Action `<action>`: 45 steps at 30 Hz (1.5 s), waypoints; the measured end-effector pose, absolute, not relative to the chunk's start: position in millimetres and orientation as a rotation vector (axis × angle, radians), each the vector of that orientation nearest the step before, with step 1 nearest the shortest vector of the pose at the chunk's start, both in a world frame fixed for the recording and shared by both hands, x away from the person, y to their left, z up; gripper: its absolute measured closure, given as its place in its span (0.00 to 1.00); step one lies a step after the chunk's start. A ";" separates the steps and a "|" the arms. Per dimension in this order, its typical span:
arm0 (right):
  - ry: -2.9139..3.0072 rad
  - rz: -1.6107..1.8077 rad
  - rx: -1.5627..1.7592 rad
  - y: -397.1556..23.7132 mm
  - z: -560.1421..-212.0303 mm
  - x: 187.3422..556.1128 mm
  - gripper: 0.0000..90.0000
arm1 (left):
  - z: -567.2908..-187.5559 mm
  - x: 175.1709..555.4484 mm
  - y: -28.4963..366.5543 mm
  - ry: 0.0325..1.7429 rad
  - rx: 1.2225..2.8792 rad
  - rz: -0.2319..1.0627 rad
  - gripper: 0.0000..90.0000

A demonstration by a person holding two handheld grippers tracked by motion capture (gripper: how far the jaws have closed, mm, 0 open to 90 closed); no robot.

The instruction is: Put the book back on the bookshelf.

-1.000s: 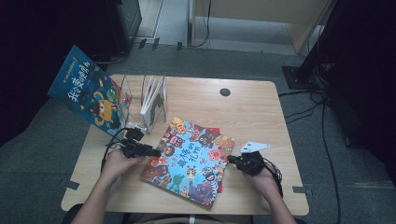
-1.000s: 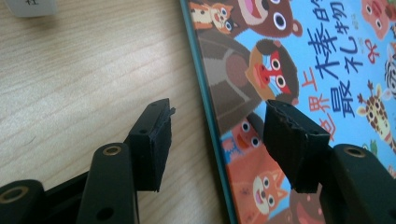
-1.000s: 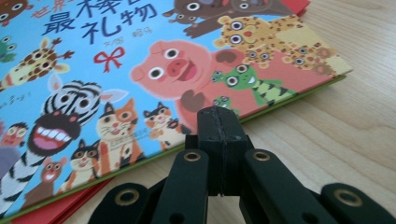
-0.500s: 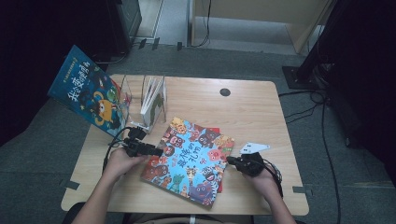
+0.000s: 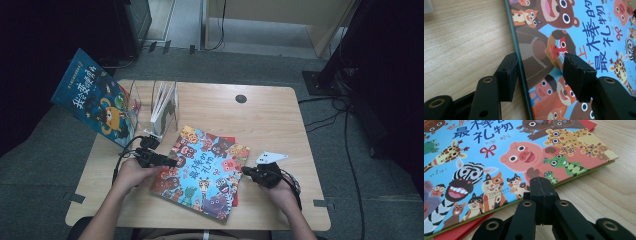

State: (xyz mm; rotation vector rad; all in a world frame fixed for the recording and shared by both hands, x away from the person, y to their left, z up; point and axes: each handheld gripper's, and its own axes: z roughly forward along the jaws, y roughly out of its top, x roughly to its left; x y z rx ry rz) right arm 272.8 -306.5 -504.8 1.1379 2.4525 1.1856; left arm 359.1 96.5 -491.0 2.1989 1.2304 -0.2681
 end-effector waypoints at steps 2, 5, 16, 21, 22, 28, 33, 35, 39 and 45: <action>2.453 1.190 1.138 -306.5 -505.2 273.5 1.00 | -491.7 360.4 98.3 1.238 2.185 -0.287 0.52; 2.454 1.207 1.149 -307.3 -505.9 274.4 1.00 | -492.6 362.0 100.1 1.261 2.161 -0.311 0.54; 2.467 1.262 1.166 -311.9 -508.5 277.7 1.00 | -485.4 366.2 93.1 1.366 2.189 -0.331 0.58; 2.468 1.297 1.195 -314.3 -511.0 280.1 1.00 | -468.9 366.0 98.6 1.350 2.153 -0.342 0.63; 2.473 1.295 1.194 -314.6 -511.5 280.4 1.00 | -462.6 365.2 101.4 1.337 2.116 -0.347 0.65; 2.463 1.277 1.194 -311.4 -513.6 282.8 1.00 | -427.4 361.2 102.3 1.256 2.066 -0.427 0.66; 2.443 1.321 1.206 -304.2 -516.4 288.9 1.00 | -417.1 360.6 87.6 1.174 2.025 -0.559 0.68; 2.450 1.329 1.190 -298.0 -517.2 290.4 1.00 | -410.6 361.7 81.7 1.160 2.038 -0.567 0.70; 2.469 1.336 1.150 -280.7 -519.4 294.1 1.00 | -394.6 365.8 75.2 1.150 2.094 -0.548 0.72; 2.520 1.268 1.074 -264.5 -520.7 297.2 0.97 | -380.5 379.8 73.5 1.178 2.141 -0.568 0.82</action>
